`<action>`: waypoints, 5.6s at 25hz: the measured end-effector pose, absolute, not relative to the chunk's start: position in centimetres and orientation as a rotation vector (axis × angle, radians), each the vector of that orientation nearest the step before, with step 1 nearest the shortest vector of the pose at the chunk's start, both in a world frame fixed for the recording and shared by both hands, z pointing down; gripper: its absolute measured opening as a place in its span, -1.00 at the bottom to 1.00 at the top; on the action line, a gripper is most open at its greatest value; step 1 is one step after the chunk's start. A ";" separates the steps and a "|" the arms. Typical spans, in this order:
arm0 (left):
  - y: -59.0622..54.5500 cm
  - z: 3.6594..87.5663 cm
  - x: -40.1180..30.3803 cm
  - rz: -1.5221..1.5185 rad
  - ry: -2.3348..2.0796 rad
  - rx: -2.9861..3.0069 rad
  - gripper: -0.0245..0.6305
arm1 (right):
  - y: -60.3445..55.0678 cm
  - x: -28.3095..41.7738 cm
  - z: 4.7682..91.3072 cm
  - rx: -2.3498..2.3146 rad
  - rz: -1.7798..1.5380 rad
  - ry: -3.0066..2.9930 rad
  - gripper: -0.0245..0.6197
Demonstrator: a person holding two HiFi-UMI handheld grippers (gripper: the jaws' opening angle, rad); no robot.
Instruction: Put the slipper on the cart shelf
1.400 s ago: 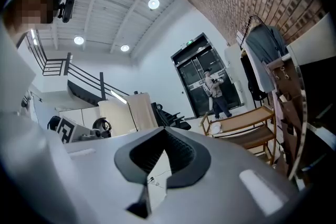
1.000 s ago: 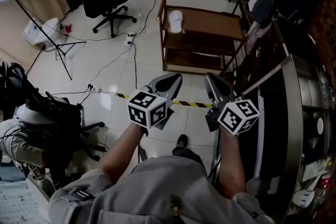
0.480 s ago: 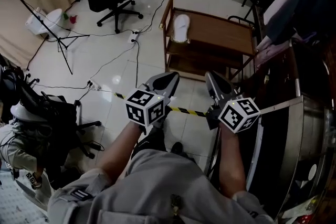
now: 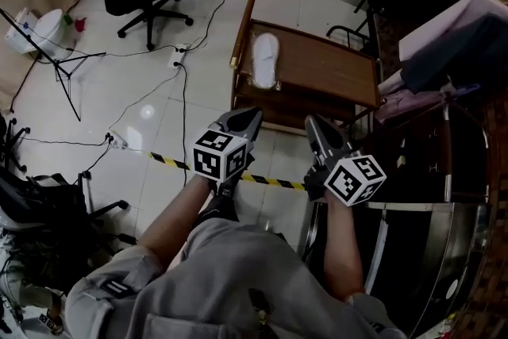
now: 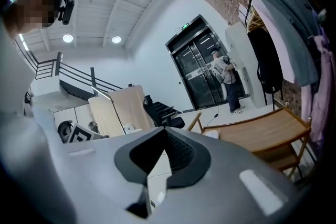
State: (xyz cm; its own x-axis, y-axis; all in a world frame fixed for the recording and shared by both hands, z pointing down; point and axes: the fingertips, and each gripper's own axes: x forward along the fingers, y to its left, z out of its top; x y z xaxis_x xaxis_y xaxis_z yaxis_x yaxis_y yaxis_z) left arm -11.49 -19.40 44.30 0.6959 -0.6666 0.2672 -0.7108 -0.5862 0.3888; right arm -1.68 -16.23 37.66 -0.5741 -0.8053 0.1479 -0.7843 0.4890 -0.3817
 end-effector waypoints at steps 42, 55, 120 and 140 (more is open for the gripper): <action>-41.3 69.5 -5.9 0.340 -1.322 1.781 -0.27 | -35.9 7.9 46.9 -1.340 -0.904 2.766 -0.93; -40.9 60.4 -3.3 0.318 -1.299 2.034 -0.70 | -35.4 7.9 45.6 -1.332 -0.875 2.695 -0.93; 18.7 48.4 21.4 0.672 0.597 2.495 -0.70 | 31.1 18.4 37.0 -2.602 -0.280 0.913 -0.93; 22.0 52.9 39.5 0.704 0.675 2.502 -0.70 | 33.2 26.4 39.8 -2.705 -0.379 0.579 -0.93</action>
